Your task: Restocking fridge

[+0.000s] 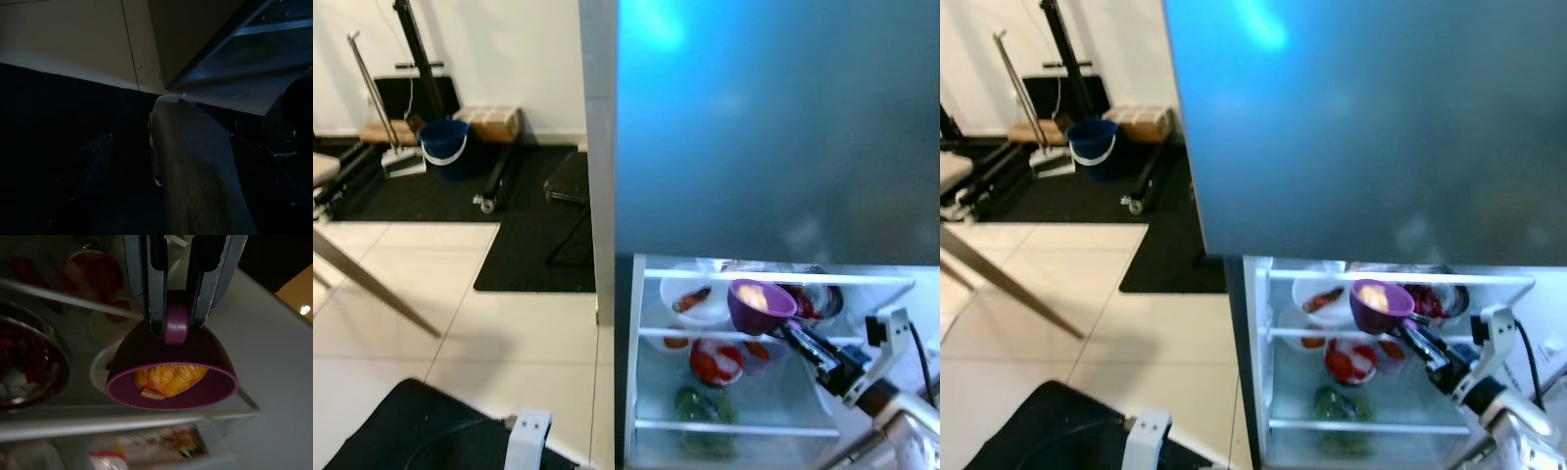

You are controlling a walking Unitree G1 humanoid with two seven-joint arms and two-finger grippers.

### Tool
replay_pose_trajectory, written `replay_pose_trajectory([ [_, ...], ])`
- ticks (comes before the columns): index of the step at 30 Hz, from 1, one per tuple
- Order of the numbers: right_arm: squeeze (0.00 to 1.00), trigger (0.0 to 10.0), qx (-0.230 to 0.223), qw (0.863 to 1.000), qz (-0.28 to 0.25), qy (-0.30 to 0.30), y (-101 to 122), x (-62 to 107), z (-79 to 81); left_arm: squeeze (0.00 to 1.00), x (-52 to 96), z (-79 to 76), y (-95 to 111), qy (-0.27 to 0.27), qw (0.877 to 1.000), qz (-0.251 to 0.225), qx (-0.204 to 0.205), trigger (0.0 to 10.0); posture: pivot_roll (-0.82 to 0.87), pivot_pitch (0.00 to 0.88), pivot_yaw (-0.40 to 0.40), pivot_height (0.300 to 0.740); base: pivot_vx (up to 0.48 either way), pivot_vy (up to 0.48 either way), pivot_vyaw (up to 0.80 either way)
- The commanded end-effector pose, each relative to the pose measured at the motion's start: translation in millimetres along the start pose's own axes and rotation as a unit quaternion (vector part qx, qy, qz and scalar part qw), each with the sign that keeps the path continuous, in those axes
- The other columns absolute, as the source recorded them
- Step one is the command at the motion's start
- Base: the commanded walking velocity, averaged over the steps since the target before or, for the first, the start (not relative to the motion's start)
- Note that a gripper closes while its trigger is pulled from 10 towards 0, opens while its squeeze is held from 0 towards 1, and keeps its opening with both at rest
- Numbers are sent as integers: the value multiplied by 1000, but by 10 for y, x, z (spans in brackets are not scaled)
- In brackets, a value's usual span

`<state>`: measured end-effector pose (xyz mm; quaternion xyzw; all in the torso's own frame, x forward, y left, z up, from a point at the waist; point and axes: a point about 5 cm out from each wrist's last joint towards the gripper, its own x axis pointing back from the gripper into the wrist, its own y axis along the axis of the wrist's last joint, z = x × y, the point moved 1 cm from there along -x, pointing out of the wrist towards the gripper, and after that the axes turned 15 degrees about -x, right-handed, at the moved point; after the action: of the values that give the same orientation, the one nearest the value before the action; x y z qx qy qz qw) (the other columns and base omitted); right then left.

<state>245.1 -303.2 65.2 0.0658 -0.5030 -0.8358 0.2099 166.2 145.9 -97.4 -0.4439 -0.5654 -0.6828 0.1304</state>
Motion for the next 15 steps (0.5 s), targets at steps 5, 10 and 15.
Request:
replay_pose_trajectory([
  [5, 0, 10000, 34, 999, -37, 2, 239, 21, -14, 0, 21, -119, -146, -22, 999, 28, 10, 10000, -18, 0, -14, 622, 0, 0, 0],
  [10, 0, 10000, 57, 998, -37, 4, 321, 42, -12, 0, 15, -121, -130, -23, 999, 25, 8, 10000, -18, 0, -14, 607, 0, 0, 0],
  [15, 0, 10000, 67, 997, -44, 17, 392, 49, 21, 0, 16, -122, -131, -23, 999, 25, 8, 10000, -18, 0, -14, 582, 0, 0, 0],
])
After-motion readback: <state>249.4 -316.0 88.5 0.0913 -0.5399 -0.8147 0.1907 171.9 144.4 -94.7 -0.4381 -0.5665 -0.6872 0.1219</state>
